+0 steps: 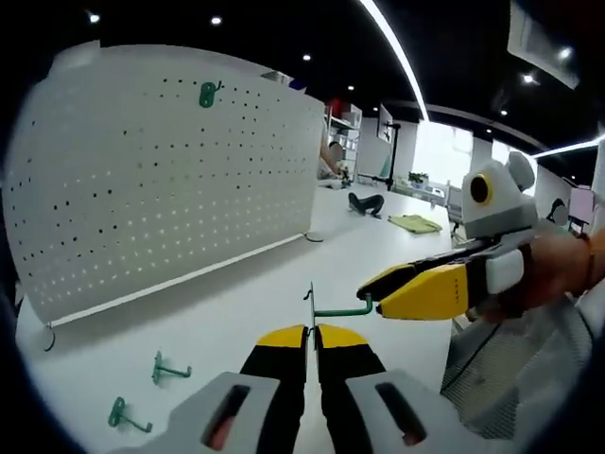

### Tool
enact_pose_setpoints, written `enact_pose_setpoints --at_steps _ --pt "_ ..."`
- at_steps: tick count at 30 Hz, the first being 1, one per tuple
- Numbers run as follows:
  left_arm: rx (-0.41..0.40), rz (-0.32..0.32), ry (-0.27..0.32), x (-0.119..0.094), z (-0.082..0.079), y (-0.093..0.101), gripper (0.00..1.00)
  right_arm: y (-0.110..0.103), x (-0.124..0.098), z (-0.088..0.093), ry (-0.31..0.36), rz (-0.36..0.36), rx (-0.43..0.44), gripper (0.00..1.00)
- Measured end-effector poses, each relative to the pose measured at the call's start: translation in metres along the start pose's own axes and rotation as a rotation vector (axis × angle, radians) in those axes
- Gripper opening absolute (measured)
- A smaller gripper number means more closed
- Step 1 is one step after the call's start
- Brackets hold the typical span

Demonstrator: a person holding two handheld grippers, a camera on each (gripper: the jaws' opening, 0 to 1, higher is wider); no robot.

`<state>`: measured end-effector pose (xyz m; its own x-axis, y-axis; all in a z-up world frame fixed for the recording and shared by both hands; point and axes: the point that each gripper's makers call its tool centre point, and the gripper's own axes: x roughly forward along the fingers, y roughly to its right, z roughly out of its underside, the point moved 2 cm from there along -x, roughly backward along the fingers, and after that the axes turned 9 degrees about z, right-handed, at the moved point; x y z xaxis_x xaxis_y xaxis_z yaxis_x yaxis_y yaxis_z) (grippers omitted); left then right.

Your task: Insert the hook assembly into the mounting plate slot until the hook locks in place.

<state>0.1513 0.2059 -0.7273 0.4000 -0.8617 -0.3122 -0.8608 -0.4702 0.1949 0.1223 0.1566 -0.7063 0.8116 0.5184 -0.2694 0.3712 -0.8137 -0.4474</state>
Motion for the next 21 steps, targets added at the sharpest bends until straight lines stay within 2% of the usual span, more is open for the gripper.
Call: enact_pose_setpoints --at_steps 5,7,10,16,21 --pt "-0.018 -0.011 0.022 -0.001 0.0 0.003 0.03 0.001 -0.003 -0.003 0.016 0.0 0.021 0.19" --pt "-0.021 -0.01 0.03 -0.003 0.0 0.005 0.03 0.002 -0.002 -0.001 0.004 0.002 0.051 0.16" --pt "-0.037 -0.003 0.065 -0.005 -0.002 0.008 0.03 0.0 -0.003 -0.003 0.024 -0.011 0.077 0.14" --pt "-0.052 0.002 0.094 -0.004 -0.005 0.013 0.03 -0.001 -0.003 -0.001 0.011 -0.019 0.113 0.1" --pt "-0.074 0.005 0.111 -0.004 -0.005 0.016 0.03 -0.002 -0.003 -0.001 0.009 -0.02 0.114 0.08"
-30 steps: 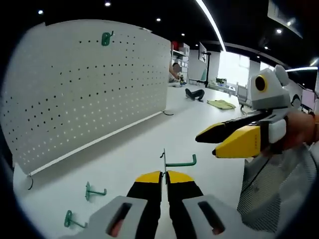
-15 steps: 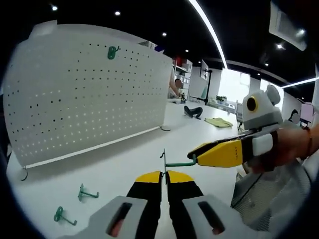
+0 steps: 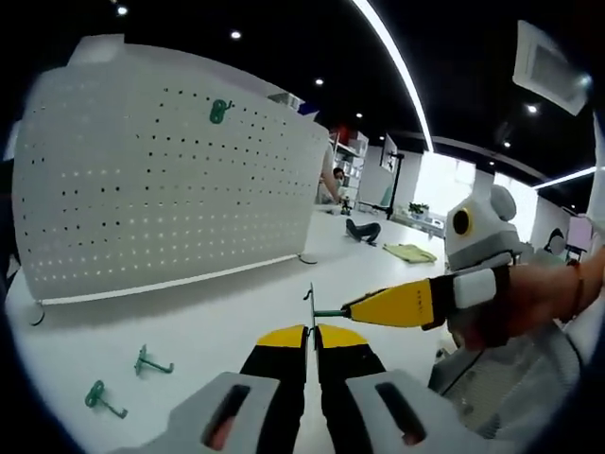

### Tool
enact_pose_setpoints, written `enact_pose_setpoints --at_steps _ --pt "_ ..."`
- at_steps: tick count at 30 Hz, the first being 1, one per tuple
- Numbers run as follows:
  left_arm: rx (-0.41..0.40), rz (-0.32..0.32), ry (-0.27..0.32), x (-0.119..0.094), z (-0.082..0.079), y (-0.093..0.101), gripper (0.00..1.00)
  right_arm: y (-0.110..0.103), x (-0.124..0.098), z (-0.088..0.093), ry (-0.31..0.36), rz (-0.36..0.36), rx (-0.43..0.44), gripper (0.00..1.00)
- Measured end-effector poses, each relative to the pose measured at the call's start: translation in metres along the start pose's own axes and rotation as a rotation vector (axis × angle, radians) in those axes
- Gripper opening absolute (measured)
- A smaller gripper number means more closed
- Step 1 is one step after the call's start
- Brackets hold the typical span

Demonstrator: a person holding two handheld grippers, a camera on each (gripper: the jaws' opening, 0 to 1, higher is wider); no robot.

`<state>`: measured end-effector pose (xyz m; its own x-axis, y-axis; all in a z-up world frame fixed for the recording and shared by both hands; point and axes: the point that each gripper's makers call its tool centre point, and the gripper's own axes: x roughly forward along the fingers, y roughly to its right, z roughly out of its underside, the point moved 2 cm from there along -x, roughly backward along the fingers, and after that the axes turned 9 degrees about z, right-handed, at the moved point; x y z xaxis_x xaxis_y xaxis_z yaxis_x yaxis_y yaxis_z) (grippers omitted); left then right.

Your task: Insert the hook assembly into the mounting plate slot until the hook locks in place.

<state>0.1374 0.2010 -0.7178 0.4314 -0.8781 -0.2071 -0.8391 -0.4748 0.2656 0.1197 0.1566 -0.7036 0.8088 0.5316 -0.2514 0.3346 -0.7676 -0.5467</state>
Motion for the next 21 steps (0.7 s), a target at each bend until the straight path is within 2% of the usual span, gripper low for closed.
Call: enact_pose_setpoints --at_steps 6,9,13,16,21 --pt "0.001 0.002 0.015 -0.0009 0.0025 0.0051 0.03 0.0009 -0.0008 0.0022 -0.021 0.006 -0.011 0.03" --pt "-0.017 0.009 0.022 -0.0006 0.0033 0.0063 0.03 0.0019 -0.0006 0.0028 -0.026 0.004 0.021 0.03" --pt "-0.007 0.006 0.028 -0.0006 0.0039 0.0088 0.03 0.001 0.0001 0.0042 -0.038 -0.001 0.019 0.03" --pt "-0.01 0.004 0.036 -0.0008 0.0033 0.0083 0.03 0.0012 -0.0002 0.005 -0.056 0.002 0.085 0.02" --pt "0.01 -0.002 0.034 -0.0003 0.0042 0.0097 0.04 -0.0004 -0.0014 0.0045 -0.069 0.017 0.074 0.02"
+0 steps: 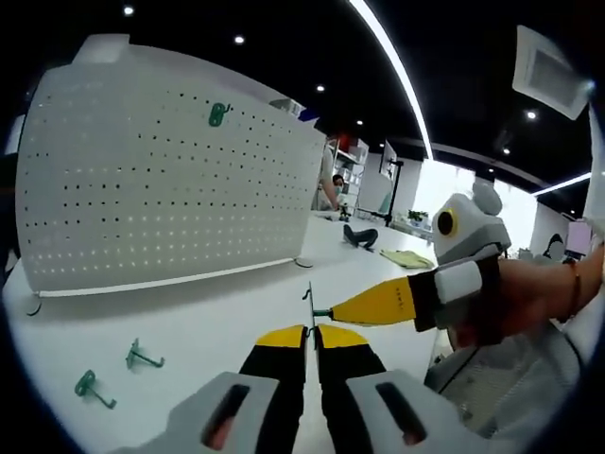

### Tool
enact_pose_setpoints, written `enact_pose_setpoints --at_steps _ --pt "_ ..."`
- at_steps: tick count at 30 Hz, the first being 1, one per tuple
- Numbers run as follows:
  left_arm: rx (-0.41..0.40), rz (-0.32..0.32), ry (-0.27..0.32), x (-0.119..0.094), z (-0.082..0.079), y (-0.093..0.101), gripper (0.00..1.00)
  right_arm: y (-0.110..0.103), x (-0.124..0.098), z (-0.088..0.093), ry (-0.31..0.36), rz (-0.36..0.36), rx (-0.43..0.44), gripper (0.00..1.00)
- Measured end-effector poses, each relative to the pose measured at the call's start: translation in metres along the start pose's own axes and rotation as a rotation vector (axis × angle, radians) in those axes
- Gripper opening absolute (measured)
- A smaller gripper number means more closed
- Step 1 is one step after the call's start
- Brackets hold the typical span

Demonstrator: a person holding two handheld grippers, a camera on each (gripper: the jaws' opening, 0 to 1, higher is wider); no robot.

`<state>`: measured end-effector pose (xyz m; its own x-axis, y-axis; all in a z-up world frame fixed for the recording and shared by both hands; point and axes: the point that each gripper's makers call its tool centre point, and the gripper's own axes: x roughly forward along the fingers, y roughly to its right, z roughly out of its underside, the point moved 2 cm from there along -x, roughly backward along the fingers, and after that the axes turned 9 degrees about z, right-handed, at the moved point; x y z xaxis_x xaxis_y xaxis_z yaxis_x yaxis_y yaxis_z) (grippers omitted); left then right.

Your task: Insert the hook assembly into the mounting plate slot until the hook locks in place.

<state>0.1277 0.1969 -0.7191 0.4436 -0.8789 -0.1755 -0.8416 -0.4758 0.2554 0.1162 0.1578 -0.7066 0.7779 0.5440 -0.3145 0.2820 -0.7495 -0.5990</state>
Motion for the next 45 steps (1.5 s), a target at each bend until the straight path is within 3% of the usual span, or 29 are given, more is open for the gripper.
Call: enact_pose_setpoints --at_steps 7,11,18,26,35,38,45 --pt "0.013 -0.009 -0.009 0.0013 -0.0016 0.0006 0.05 -0.0026 -0.0005 -0.0033 0.004 0.01 -0.041 0.01" --pt "-0.025 0.001 -0.005 0.0028 -0.0026 0.0014 0.05 -0.0001 -0.0022 -0.0078 0.014 0.007 -0.054 0.01" --pt "0.038 -0.004 -0.017 0.0031 -0.0065 0.0 0.05 -0.0009 -0.0032 -0.0036 -0.016 0.001 -0.044 0.01" --pt "0.023 0.0 -0.019 0.001 -0.0042 0.0014 0.03 -0.0022 -0.002 -0.005 -0.002 -0.011 -0.036 0.02" --pt "0.034 -0.001 0.0 0.0023 -0.0092 0.0022 0.03 -0.0037 -0.0023 -0.0068 0.026 -0.016 -0.096 0.02" --pt "0.045 -0.004 -0.009 0.0024 -0.0095 0.0027 0.03 -0.0023 -0.0022 -0.0069 0.009 -0.016 -0.052 0.02" --pt "0.06 -0.013 -0.007 0.0033 -0.0095 0.0025 0.04 -0.0043 -0.0032 -0.0072 -0.003 0.007 -0.088 0.01"
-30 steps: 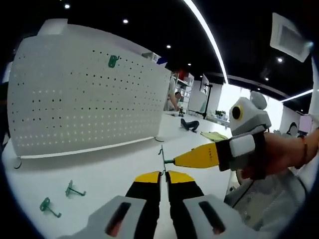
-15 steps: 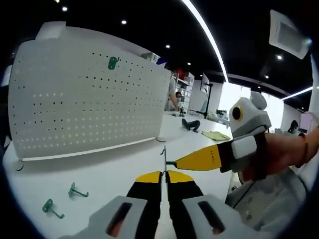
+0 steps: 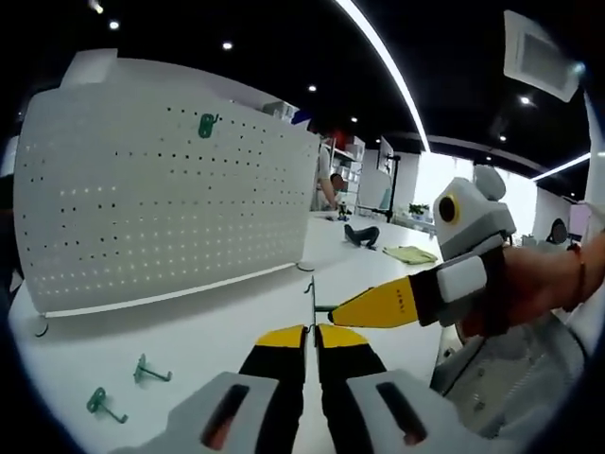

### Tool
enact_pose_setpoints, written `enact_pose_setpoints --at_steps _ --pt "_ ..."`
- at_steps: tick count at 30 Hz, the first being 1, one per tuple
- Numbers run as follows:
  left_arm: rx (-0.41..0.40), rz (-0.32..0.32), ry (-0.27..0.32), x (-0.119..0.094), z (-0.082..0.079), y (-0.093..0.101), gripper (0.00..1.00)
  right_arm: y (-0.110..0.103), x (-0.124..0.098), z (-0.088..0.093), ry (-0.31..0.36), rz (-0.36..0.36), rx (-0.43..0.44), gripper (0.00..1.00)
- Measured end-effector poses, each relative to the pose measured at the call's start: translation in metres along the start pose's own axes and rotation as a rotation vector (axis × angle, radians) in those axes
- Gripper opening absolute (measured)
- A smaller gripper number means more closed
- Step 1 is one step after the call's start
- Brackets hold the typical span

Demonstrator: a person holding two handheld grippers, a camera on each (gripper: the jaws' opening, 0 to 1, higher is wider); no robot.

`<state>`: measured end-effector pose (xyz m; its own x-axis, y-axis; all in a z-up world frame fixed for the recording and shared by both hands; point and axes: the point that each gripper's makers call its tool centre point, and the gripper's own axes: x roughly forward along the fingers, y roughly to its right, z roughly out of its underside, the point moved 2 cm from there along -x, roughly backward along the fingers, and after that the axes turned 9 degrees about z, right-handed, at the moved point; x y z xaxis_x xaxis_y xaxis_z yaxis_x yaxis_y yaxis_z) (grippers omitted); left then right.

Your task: Insert the hook assembly into the mounting plate slot until the hook locks in place.

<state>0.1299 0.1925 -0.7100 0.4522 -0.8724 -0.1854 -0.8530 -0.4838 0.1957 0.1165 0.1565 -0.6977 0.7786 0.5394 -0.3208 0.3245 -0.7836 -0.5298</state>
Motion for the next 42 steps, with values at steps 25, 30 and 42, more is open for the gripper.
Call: enact_pose_setpoints --at_steps 25,30,42 --pt "0.049 -0.029 0.001 -0.033 -0.013 -0.003 0.22 -0.013 0.003 -0.025 0.056 0.034 -0.134 0.01" --pt "0.055 -0.045 0.03 -0.038 -0.018 -0.003 0.25 -0.012 0.004 -0.025 0.056 0.046 -0.151 0.01" --pt "0.061 -0.059 0.056 -0.049 -0.026 0.0 0.3 -0.015 0.005 -0.041 0.098 0.088 -0.224 0.01"
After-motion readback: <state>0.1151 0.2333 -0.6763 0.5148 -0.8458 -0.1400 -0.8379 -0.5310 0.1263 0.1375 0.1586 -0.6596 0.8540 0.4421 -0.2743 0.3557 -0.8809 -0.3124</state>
